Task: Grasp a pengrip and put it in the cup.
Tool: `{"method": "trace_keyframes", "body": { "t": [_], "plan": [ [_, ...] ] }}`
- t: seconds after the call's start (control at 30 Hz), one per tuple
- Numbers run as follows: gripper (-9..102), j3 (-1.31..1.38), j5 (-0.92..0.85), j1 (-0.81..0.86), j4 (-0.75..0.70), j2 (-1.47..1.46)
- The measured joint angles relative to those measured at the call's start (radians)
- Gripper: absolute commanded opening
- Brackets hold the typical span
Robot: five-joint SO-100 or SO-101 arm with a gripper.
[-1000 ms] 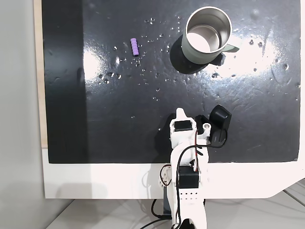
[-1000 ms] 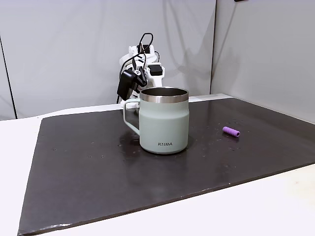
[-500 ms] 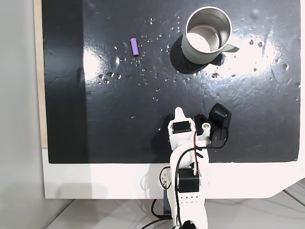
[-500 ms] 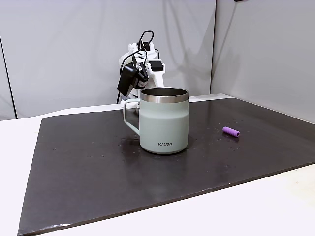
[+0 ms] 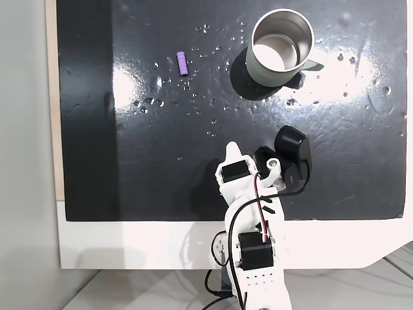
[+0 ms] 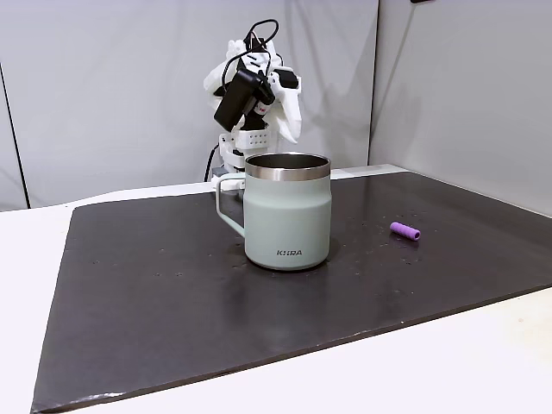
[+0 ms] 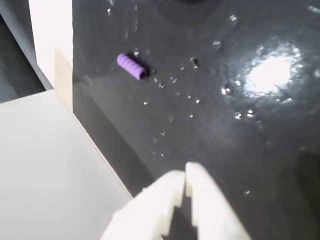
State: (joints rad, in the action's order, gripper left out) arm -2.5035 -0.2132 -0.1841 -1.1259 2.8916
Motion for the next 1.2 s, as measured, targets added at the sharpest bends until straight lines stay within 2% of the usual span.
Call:
{"method": "trace_keyframes", "body": {
  "t": [0.2, 0.4, 0.67, 0.83, 1.2],
  "plan": [
    [0, 0.242, -0.054, -0.043, -0.002, -0.311],
    [0, 0.548, -0.098, -0.107, -0.114, -0.632],
    [0, 0.813, -0.206, -0.25, -0.179, -0.893],
    [2, 1.008, -0.252, -0.242, -0.224, -1.068],
    [0, 1.192, -0.469, -0.242, -0.256, -1.281]
  ]
}}
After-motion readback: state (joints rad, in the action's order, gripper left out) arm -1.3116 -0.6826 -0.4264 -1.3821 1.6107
